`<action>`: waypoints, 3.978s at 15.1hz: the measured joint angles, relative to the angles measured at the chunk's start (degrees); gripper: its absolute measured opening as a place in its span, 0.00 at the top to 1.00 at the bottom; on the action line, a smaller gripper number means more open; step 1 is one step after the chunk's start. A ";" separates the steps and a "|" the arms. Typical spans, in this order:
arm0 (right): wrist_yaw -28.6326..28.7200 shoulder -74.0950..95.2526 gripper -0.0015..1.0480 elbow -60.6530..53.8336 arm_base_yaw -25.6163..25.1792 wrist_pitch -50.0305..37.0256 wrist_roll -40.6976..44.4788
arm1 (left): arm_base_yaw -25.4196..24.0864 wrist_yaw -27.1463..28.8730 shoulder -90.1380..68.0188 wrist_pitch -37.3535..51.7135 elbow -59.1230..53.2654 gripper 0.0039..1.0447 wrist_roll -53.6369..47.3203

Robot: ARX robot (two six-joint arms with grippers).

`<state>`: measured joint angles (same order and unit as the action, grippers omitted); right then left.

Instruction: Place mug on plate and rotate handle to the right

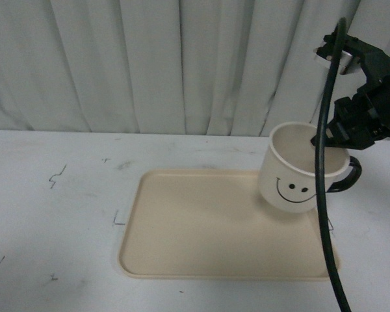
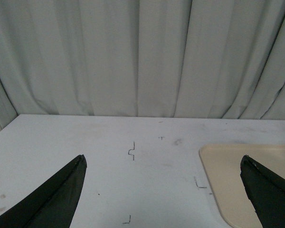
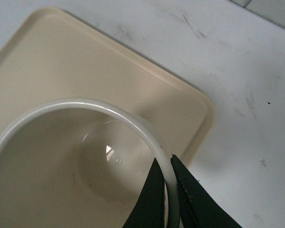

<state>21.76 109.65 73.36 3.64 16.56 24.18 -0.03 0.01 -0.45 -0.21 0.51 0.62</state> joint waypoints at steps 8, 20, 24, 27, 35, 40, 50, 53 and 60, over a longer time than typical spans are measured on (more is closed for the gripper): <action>0.50 4.13 0.97 -0.15 -1.29 -1.22 5.86 | 0.00 0.00 0.00 0.00 0.00 0.06 0.00; 0.66 12.98 0.97 7.82 -1.27 0.85 3.87 | 0.00 0.00 0.00 0.00 0.00 0.06 0.00; 1.07 14.34 0.97 9.99 -0.96 2.60 4.70 | 0.00 0.00 0.00 0.00 0.00 0.06 0.00; 1.29 15.04 0.97 10.21 -0.63 2.56 5.07 | 0.00 0.02 0.00 0.00 0.00 0.06 0.00; 1.99 15.93 0.97 11.34 0.52 2.49 5.05 | 0.00 0.02 0.00 0.00 0.00 0.06 0.00; 1.77 16.65 0.91 12.07 0.48 3.82 6.21 | 0.00 0.00 0.00 0.00 0.00 0.06 0.00; 1.75 17.79 0.06 12.92 0.35 4.44 6.93 | 0.00 0.02 0.00 0.00 0.00 0.06 0.00; 4.92 12.31 0.06 12.87 0.00 6.49 6.88 | 0.00 0.00 0.00 0.02 0.00 0.06 0.00; 9.62 2.84 0.06 12.46 -1.99 7.08 5.77 | 0.00 0.00 0.00 0.00 0.00 0.06 0.00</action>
<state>31.38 112.49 85.82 1.65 23.64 29.95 -0.03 0.01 -0.45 -0.21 0.51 0.62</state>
